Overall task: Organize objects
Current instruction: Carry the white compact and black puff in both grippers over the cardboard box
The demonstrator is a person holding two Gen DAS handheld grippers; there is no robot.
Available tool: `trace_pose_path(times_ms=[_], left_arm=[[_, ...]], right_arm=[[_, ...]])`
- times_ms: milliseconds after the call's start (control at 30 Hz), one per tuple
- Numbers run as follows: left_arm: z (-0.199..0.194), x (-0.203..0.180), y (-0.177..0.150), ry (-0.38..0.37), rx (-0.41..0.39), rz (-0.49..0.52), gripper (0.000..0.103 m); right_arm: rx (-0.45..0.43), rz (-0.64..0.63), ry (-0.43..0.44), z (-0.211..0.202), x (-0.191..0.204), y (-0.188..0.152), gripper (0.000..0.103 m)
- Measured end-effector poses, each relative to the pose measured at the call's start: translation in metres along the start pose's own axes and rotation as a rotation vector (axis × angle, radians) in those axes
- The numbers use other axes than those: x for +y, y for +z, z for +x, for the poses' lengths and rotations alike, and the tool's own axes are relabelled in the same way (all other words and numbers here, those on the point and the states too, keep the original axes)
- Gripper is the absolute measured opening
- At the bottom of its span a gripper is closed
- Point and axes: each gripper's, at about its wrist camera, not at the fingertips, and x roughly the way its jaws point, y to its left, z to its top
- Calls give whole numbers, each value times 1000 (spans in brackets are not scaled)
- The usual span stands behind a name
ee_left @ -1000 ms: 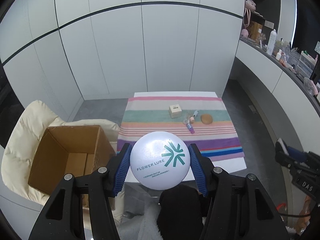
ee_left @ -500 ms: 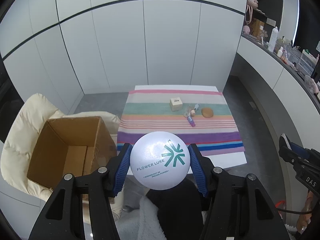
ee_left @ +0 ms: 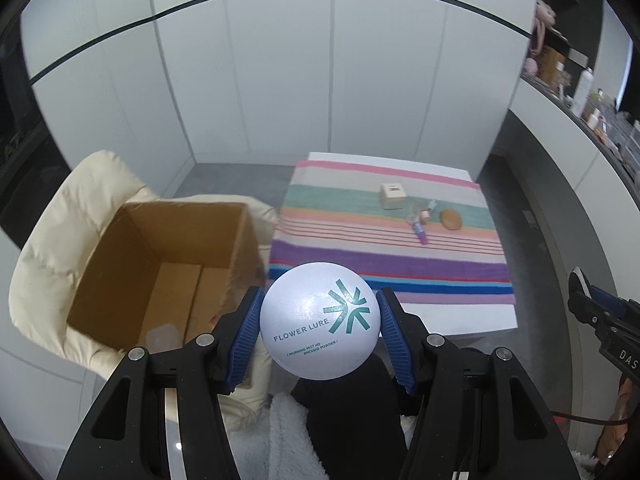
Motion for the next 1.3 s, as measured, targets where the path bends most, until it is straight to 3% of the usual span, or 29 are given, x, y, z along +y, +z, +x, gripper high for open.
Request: trace_pose_path(times_ms=[833, 1033, 1300], left_arm=[[-19, 169, -58, 199, 40, -280, 58], [-15, 189, -67, 223, 58, -302, 58], [5, 196, -72, 202, 47, -285, 58]], right_arm=[[65, -377, 245, 43, 192, -7, 48], [73, -459, 280, 45, 229, -16, 48], [91, -479, 275, 54, 243, -17, 48]])
